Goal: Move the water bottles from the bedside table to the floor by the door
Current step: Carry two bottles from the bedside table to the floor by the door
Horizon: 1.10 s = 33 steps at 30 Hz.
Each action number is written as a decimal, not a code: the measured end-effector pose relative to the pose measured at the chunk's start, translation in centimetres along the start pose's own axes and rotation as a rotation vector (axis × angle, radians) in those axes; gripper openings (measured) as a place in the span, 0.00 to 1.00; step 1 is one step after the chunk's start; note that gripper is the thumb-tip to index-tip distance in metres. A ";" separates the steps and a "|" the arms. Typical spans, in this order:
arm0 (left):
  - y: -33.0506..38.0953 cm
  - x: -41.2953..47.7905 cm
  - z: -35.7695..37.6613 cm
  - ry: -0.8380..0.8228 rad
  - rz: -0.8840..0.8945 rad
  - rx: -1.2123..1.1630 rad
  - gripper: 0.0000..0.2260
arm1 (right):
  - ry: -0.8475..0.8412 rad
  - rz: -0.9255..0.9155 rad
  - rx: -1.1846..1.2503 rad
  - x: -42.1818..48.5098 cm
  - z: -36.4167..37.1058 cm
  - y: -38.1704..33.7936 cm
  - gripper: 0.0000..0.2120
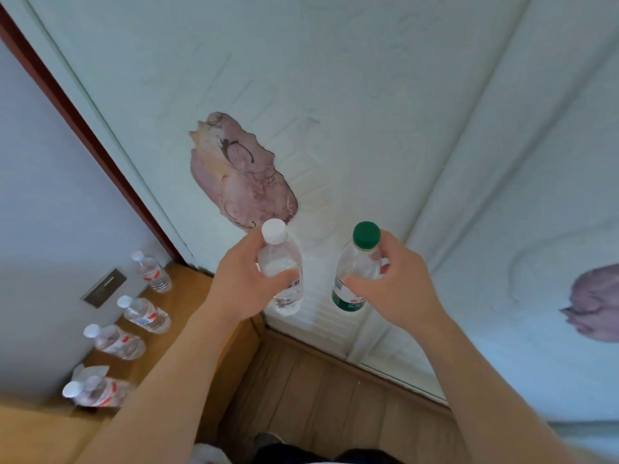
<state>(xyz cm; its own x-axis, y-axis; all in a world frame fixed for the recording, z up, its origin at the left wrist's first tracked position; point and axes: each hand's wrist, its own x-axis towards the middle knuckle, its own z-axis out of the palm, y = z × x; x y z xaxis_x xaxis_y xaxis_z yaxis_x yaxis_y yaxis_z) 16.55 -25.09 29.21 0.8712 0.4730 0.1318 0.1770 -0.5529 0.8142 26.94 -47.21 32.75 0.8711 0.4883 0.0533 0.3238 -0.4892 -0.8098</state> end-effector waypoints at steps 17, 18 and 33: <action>7.9 2.2 10.3 -0.452 0.381 -0.103 0.26 | 0.505 0.342 0.004 -10.9 -8.1 3.6 0.23; 8.3 2.3 10.7 -0.476 0.398 -0.108 0.26 | 0.537 0.367 0.007 -11.6 -8.3 3.7 0.23; 18.2 -3.0 21.6 -0.798 0.629 -0.216 0.25 | 0.896 0.617 0.041 -24.4 -14.3 8.1 0.22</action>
<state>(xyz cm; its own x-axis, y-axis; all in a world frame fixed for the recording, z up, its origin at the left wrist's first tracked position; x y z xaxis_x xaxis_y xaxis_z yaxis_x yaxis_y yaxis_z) 26.99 -51.38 31.43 0.8417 -0.4936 0.2189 -0.4314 -0.3708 0.8225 13.62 -73.42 33.27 0.8376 -0.5457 0.0236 -0.2601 -0.4365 -0.8613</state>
